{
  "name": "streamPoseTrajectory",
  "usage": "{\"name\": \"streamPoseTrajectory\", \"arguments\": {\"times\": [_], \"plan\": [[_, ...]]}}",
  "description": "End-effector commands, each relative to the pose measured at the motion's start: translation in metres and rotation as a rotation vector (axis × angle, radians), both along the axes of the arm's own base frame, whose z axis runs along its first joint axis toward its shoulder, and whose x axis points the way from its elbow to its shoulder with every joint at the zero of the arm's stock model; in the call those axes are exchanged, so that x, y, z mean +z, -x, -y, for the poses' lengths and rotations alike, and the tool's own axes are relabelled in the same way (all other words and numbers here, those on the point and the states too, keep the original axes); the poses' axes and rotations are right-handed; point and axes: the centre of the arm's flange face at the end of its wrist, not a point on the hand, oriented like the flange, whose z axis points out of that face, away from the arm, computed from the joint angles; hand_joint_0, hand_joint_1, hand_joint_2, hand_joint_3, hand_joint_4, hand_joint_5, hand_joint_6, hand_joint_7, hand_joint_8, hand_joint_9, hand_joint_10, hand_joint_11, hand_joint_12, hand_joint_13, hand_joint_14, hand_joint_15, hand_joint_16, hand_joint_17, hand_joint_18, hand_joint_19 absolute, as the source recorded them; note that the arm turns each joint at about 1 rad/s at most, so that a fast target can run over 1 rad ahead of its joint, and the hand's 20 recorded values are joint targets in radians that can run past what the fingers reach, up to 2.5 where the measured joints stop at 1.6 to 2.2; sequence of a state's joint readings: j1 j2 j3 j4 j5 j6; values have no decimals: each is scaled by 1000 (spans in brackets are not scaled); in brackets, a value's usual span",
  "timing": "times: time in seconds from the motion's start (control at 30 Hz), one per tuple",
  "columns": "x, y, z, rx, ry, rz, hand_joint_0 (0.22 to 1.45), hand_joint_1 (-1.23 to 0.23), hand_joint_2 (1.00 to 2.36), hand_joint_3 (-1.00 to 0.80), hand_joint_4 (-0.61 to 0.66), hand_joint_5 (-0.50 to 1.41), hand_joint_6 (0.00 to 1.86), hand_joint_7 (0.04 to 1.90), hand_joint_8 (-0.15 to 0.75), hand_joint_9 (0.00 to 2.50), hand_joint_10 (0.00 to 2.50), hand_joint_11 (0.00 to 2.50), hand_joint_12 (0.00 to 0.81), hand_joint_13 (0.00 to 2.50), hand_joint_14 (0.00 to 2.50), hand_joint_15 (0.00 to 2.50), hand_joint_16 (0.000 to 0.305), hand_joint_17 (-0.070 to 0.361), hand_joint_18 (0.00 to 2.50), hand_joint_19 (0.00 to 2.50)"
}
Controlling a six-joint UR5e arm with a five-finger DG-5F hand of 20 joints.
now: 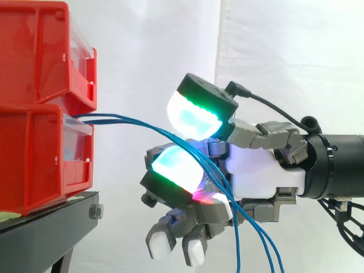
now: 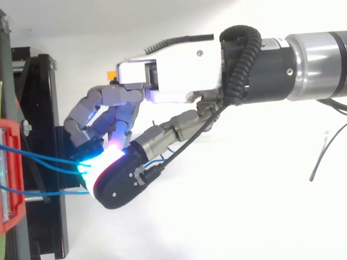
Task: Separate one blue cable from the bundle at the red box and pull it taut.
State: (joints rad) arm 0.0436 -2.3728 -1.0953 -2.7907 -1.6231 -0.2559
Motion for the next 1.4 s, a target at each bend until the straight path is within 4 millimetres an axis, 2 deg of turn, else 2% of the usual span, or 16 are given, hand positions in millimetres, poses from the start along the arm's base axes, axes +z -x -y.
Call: {"name": "streamPoseTrajectory", "arguments": {"times": [0.0, 0.17, 0.3, 0.4, 0.5, 0.63, 0.7, 0.83, 1.07, 1.2, 1.37], "plan": [[3, 1, 2, -2, 6, 4, 618, -518, 1004, -448, 48, -120, 870, 1217, 312, 1204, 24, 1086, 362, 701, 20, 530, 47, 105, 701, 739], [11, 3, 2, -3, 17, 2, 600, -627, 1015, -300, 61, -119, 865, 1278, 318, 1211, 25, 1107, 365, 705, 20, 533, 47, 106, 705, 730], [19, 4, 2, -4, 21, 10, 587, -690, 1018, -232, 77, -121, 866, 1317, 322, 1198, 26, 1130, 367, 701, 20, 534, 48, 108, 705, 729], [19, 5, 2, -4, 20, 5, 599, -794, 1017, -200, 88, -132, 881, 1302, 324, 1172, 26, 1146, 377, 696, 20, 525, 50, 113, 706, 705], [20, 5, 1, -3, 21, 7, 645, -864, 1017, -229, 57, -143, 889, 1323, 312, 1139, 26, 1155, 364, 671, 20, 524, 49, 110, 684, 695], [19, 5, 1, -1, 22, 5, 745, -903, 1006, -416, -24, -153, 896, 1363, 304, 1110, 26, 1161, 355, 653, 21, 495, 49, 109, 681, 652], [19, 4, 0, -1, 21, 5, 766, -893, 1000, -500, -43, -155, 898, 1352, 308, 1110, 28, 1159, 352, 649, 21, 500, 48, 109, 679, 652], [19, 4, 0, -1, 26, 6, 761, -887, 1000, -500, -46, -154, 901, 1360, 306, 1113, 26, 1168, 350, 654, 20, 492, 48, 109, 682, 629], [19, 4, -1, 0, 35, 5, 623, -805, 1000, -500, 57, -134, 900, 1268, 312, 1161, 26, 1163, 350, 679, 20, 506, 47, 106, 689, 671], [20, 4, -2, -2, 37, 7, 516, -722, 1000, -500, 63, -127, 895, 1240, 326, 1193, 24, 1130, 371, 694, 19, 514, 51, 114, 714, 686], [19, 4, -3, 0, 37, 5, 461, -652, 1000, -500, 73, -123, 883, 1132, 349, 1213, 22, 1112, 394, 716, 20, 517, 55, 124, 751, 683]]}}
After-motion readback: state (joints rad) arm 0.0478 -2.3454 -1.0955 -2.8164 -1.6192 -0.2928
